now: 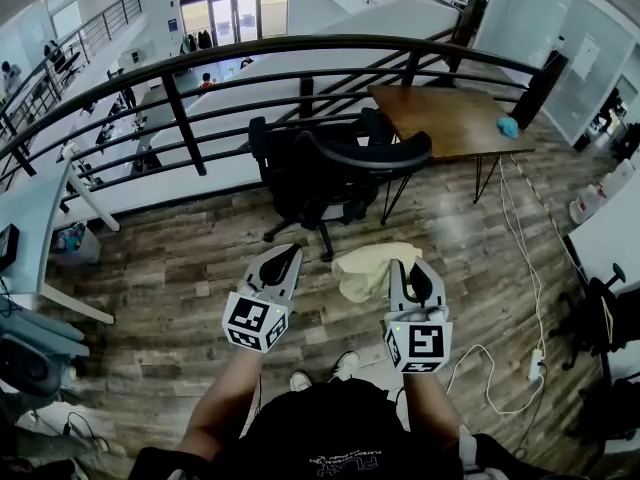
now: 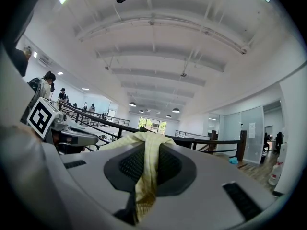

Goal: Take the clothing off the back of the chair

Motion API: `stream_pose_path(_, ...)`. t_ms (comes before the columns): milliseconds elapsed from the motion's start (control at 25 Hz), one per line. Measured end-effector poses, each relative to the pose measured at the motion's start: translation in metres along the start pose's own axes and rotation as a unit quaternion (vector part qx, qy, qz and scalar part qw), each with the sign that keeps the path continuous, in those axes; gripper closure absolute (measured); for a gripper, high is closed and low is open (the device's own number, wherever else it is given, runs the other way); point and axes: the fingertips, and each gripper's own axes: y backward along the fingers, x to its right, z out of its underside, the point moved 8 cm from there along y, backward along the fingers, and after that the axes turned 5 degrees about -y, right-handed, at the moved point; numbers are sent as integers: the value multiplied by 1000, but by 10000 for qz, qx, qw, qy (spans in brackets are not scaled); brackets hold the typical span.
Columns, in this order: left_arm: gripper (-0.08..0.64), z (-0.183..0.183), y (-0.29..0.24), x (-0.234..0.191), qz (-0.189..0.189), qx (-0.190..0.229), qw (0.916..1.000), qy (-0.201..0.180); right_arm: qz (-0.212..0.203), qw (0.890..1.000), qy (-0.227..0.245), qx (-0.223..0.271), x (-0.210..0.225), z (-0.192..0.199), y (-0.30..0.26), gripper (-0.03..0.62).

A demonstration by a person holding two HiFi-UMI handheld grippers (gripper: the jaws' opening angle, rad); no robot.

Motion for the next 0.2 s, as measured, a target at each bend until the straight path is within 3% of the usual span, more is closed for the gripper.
stream_pose_path(200, 546, -1, 1, -4, 15, -1, 10000, 11, 35, 10000, -7, 5, -3, -2, -2, 545)
